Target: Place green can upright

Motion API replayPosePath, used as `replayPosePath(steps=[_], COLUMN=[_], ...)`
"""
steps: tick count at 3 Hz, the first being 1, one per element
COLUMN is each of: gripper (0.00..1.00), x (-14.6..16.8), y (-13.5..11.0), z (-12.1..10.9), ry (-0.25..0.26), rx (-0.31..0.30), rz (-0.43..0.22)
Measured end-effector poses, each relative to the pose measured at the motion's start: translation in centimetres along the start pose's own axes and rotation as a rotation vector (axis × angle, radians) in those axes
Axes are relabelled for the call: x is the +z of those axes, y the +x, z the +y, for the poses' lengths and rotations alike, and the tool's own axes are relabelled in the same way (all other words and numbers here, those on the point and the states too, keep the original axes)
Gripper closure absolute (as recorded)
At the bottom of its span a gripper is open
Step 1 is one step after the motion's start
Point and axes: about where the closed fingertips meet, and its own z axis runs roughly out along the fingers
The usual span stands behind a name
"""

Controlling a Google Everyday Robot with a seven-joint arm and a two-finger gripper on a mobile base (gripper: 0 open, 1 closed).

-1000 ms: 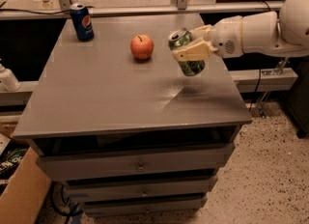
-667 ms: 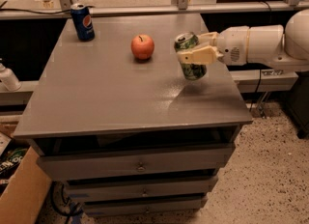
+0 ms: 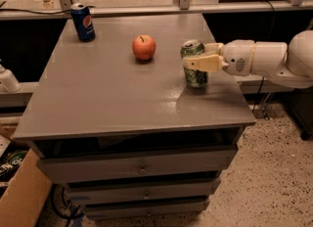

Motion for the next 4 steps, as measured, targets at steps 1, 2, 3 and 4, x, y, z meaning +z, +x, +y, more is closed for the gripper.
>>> replayPosePath(steps=[1,2,3,4], gripper=[1.00,1.00,0.82,0.59], x=[-0.3,-1.3,-1.3,-1.4], y=[1.0,1.8,1.6,1.6], z=[-0.5,-1.1,-1.0,-1.0], ry=[-0.005,0.002,0.002,0.001], rx=[0.021,0.029,0.029,0.029], rz=[-0.033,-0.073,-0.073,-0.073])
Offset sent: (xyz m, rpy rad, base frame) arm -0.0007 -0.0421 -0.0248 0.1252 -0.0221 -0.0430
